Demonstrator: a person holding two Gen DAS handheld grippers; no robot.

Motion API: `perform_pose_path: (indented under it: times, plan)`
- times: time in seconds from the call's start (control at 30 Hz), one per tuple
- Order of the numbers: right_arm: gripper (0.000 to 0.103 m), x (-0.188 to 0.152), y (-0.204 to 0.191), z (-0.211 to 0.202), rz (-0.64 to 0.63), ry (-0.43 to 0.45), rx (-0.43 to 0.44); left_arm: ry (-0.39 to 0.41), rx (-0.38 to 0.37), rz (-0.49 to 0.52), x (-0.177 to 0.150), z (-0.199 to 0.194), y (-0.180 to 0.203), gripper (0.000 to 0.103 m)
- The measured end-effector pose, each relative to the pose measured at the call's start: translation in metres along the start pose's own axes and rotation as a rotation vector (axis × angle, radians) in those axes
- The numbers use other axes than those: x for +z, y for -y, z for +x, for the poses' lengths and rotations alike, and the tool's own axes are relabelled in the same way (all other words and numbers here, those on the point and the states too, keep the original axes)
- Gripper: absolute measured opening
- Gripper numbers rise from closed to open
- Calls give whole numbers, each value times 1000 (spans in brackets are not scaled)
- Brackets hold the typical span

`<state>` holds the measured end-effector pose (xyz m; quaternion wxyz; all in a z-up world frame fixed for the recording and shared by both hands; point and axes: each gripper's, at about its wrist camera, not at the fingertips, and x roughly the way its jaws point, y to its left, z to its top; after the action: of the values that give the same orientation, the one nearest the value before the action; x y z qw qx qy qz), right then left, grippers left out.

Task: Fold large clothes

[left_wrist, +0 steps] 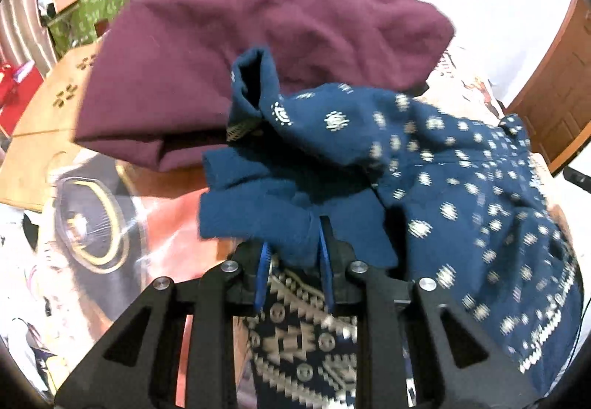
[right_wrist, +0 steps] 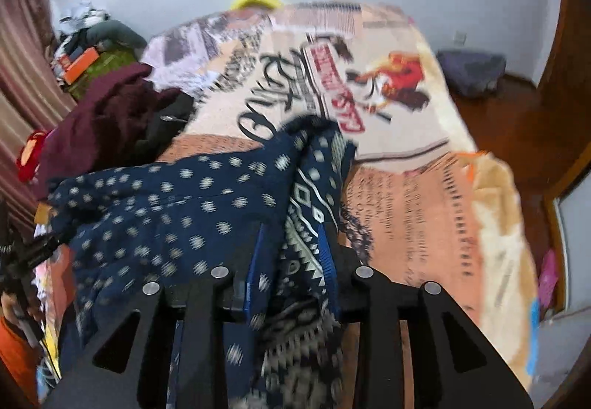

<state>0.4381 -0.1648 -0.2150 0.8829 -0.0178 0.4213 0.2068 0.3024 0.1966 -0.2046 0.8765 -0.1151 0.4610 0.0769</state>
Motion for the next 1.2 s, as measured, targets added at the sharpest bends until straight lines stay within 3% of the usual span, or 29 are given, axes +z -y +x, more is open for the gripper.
perform_pose_path:
  times: [0.1, 0.17, 0.3, 0.33, 0.43, 0.57, 0.67, 0.9, 1.1, 1.2]
  plan:
    - [30, -9, -7, -40, -24, 57, -4, 36, 31, 30, -3, -28, 5, 24]
    - [37, -18, -11, -71, -37, 97, -3, 68, 58, 64, -12, -53, 8, 27]
    - [55, -38, -15, -118, -53, 179, 1, 124, 65, 84, -19, -94, 4, 62]
    - [61, -44, -16, -127, -58, 188, 2, 136, 68, 89, -21, -101, -3, 66]
    - [70, -58, -20, -143, -70, 205, 1, 137, 72, 101, -34, -123, -7, 72]
    - [70, -84, -26, -147, -107, 187, -12, 105, 35, 98, -58, -136, -23, 74]
    - [70, -103, -26, -137, -107, 146, -13, 55, 40, 103, -82, -128, -30, 74]
    - [70, -156, -19, -106, -45, 14, 0, -130, -40, 57, -134, -88, -37, 74]
    - [70, -188, -13, -86, 27, -87, 58, -304, -229, -35, -172, -62, -38, 74]
    - [73, -198, -13, -77, 52, -116, 81, -330, -256, -58, -187, -53, -32, 74]
